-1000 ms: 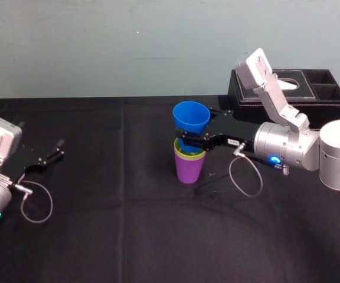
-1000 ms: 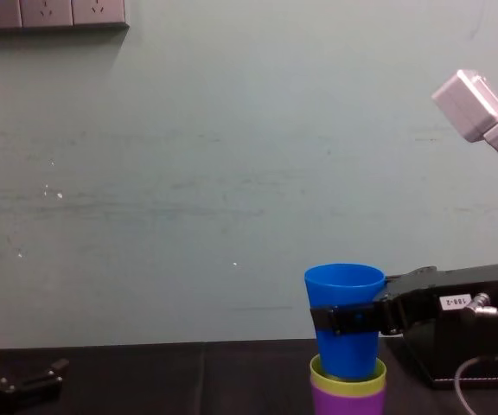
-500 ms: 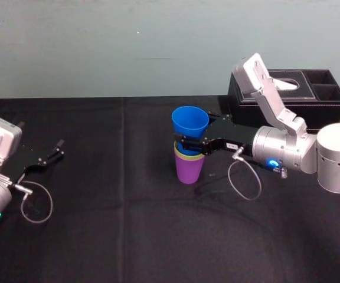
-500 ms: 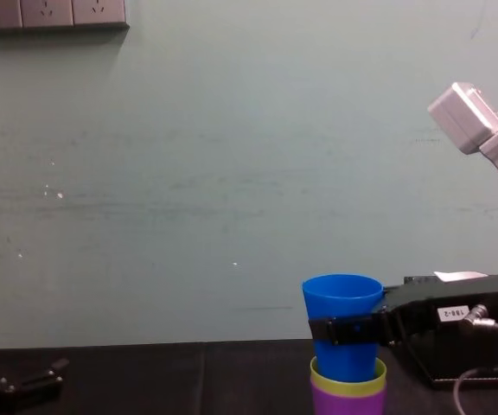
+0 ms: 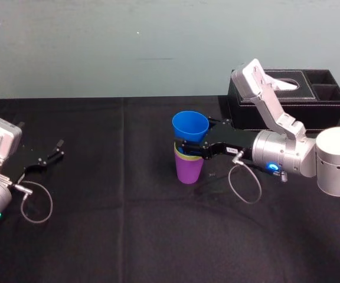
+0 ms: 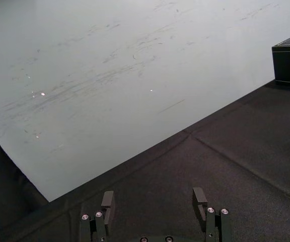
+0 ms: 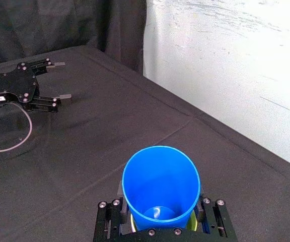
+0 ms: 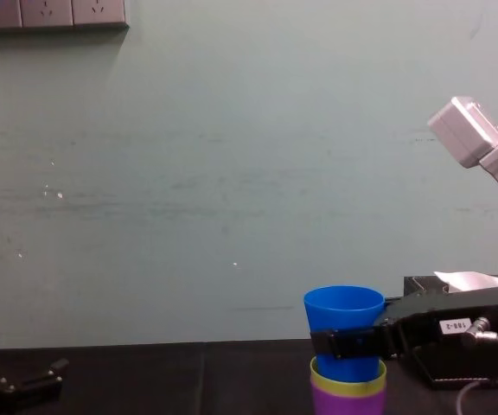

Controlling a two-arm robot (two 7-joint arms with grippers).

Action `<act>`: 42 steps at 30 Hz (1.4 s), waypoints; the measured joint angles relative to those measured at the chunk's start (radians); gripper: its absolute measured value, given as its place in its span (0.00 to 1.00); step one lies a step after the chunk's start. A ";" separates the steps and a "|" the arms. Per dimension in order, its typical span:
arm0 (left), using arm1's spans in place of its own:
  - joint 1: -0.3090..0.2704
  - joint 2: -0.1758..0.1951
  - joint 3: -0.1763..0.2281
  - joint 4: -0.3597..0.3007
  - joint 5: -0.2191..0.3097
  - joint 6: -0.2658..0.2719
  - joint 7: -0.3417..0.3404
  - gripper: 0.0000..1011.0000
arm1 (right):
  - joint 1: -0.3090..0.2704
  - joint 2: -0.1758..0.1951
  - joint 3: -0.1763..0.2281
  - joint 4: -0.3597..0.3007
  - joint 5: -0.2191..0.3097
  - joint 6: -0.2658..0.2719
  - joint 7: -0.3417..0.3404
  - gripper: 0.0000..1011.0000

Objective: Stack the three plastic cups sequentially using one hand.

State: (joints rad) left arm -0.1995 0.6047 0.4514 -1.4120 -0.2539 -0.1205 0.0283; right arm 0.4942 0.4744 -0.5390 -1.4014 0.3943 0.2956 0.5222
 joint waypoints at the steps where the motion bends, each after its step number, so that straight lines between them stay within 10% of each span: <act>1: 0.000 0.000 0.000 0.000 0.000 0.000 0.000 1.00 | 0.000 0.000 0.000 0.000 0.000 0.000 0.000 0.72; 15: 0.000 0.000 0.000 0.000 0.000 0.000 0.000 1.00 | 0.000 0.000 0.001 -0.002 0.001 0.001 0.000 0.99; 32: 0.000 0.000 0.000 0.000 0.000 0.000 0.000 1.00 | -0.009 0.003 0.007 -0.018 0.002 0.001 -0.008 0.99; 42: 0.000 0.000 0.000 0.000 0.000 0.000 0.000 1.00 | -0.107 0.062 0.102 -0.105 0.001 -0.042 -0.098 0.99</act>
State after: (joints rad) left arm -0.1996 0.6047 0.4514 -1.4120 -0.2539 -0.1205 0.0283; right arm 0.3869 0.5361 -0.4374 -1.5064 0.3949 0.2532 0.4240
